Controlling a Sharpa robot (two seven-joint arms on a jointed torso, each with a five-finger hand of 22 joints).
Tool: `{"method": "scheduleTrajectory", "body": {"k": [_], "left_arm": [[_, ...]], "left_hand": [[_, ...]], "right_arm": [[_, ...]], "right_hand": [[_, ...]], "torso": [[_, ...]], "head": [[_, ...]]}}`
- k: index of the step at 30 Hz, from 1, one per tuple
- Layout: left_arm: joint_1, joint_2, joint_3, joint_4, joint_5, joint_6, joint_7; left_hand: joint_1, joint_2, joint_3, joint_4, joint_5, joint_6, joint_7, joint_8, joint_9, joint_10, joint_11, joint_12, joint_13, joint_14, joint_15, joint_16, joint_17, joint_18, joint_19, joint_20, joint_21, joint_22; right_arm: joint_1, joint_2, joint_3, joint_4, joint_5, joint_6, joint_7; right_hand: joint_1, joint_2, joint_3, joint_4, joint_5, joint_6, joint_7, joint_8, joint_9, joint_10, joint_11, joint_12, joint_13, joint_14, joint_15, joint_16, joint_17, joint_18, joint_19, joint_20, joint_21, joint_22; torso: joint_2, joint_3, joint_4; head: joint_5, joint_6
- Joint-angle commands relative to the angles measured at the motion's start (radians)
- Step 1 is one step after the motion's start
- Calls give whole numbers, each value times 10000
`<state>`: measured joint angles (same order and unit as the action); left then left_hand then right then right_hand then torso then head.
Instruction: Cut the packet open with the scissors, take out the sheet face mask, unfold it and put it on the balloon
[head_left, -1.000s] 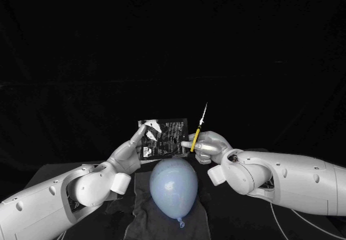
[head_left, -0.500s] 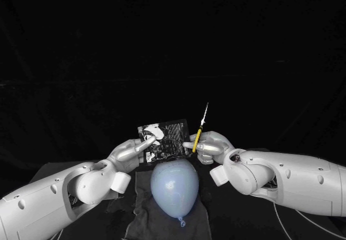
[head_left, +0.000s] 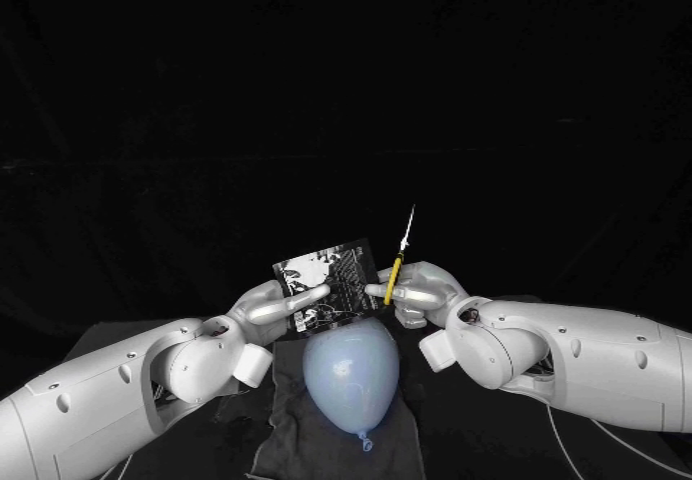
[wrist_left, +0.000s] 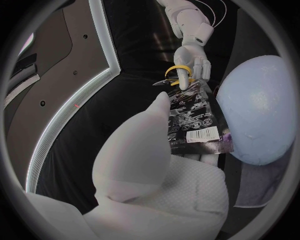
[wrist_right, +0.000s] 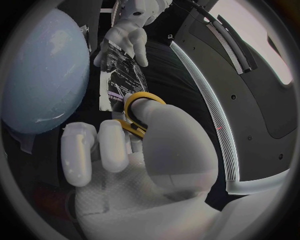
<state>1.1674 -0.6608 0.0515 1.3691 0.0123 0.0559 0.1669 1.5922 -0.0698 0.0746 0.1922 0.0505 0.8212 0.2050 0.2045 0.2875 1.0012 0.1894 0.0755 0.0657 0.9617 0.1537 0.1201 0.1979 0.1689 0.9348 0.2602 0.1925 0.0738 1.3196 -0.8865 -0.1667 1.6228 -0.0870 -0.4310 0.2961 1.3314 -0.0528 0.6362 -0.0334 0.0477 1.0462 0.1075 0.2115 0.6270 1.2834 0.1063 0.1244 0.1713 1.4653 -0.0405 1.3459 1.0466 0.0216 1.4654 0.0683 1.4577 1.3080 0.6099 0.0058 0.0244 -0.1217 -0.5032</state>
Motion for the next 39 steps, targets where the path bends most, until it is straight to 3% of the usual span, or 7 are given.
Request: {"method": "scheduleTrajectory", "body": {"k": [1,9,12,15,18,33,39], "left_arm": [[30,31,-3,1,170,-17,-99],[40,2,-30,17,740,27,55],[41,11,-46,34,914,-45,116],[43,22,-60,47,1061,-292,212],[53,41,-77,48,1150,-664,297],[93,130,-129,108,993,-1493,-4],[95,101,-136,131,880,-1783,-22]], "left_hand": [[-47,-156,-73,107,-17,-178,-178,-113,-40,89,-51,-92,-16,48,-18,15,3,181,209,-39,74,-27],[18,-166,-167,178,-16,-525,-535,-313,-112,-119,-198,-142,-30,30,-82,-60,-24,170,626,-165,118,-61],[247,-30,-73,138,-16,-194,-348,-152,-53,-100,9,-117,-20,170,-40,-28,-12,155,533,-138,-55,-99],[526,124,106,92,-13,343,132,103,21,31,-108,-94,-15,230,-97,-33,-16,173,580,-162,-113,-85],[762,265,333,72,-10,611,104,202,26,229,-159,-55,-9,370,-149,15,0,175,670,-222,-108,-71],[1344,-106,2679,100,-8,1674,-98,370,-149,1246,-418,-120,-45,1002,-406,8,-74,128,990,-592,125,48],[928,192,3478,95,-15,1949,-201,536,-71,1709,-555,-112,-41,1420,-546,106,-52,131,1241,-710,382,137]], "right_arm": [[4,16,14,2,-202,-57,29],[4,26,13,-36,-260,-113,34],[3,33,13,-31,-301,-116,39],[3,38,13,-13,-335,-99,40],[3,39,13,36,-355,-66,39],[-13,34,13,545,-484,-51,80],[-17,-2,13,531,-476,-32,89]], "right_hand": [[-11,109,74,-31,14,-16,-34,32,31,1690,-834,41,31,143,-83,55,6,61,475,-95,37,2130],[-11,109,74,-31,14,-16,-34,32,31,1690,-834,41,31,143,-83,55,6,61,475,-95,37,2130],[-11,109,74,-31,14,-16,-34,32,31,1690,-834,41,31,143,-83,55,6,61,475,-95,37,2130],[-11,109,74,-31,14,-16,-34,32,31,1690,-834,41,31,143,-83,55,6,61,475,-95,37,2130],[-11,109,74,-31,14,-16,-34,32,31,1690,-834,41,31,143,-83,55,6,61,475,-95,37,2130],[-46,104,129,-75,13,-26,-32,42,66,1681,-833,30,66,132,-83,34,-42,70,456,-96,0,2115],[-46,104,129,-75,13,-26,-32,42,66,1681,-833,30,66,132,-83,34,-42,70,456,-96,0,2115]], "torso": [[0,3,-1],[-4,1,8],[-4,-4,6],[-5,-6,5],[-6,-2,1],[-7,-2,8],[1,-4,-3]], "head": [[23,-11],[29,-8],[35,-7],[33,-11],[27,-2],[69,-29],[86,-33]]}}
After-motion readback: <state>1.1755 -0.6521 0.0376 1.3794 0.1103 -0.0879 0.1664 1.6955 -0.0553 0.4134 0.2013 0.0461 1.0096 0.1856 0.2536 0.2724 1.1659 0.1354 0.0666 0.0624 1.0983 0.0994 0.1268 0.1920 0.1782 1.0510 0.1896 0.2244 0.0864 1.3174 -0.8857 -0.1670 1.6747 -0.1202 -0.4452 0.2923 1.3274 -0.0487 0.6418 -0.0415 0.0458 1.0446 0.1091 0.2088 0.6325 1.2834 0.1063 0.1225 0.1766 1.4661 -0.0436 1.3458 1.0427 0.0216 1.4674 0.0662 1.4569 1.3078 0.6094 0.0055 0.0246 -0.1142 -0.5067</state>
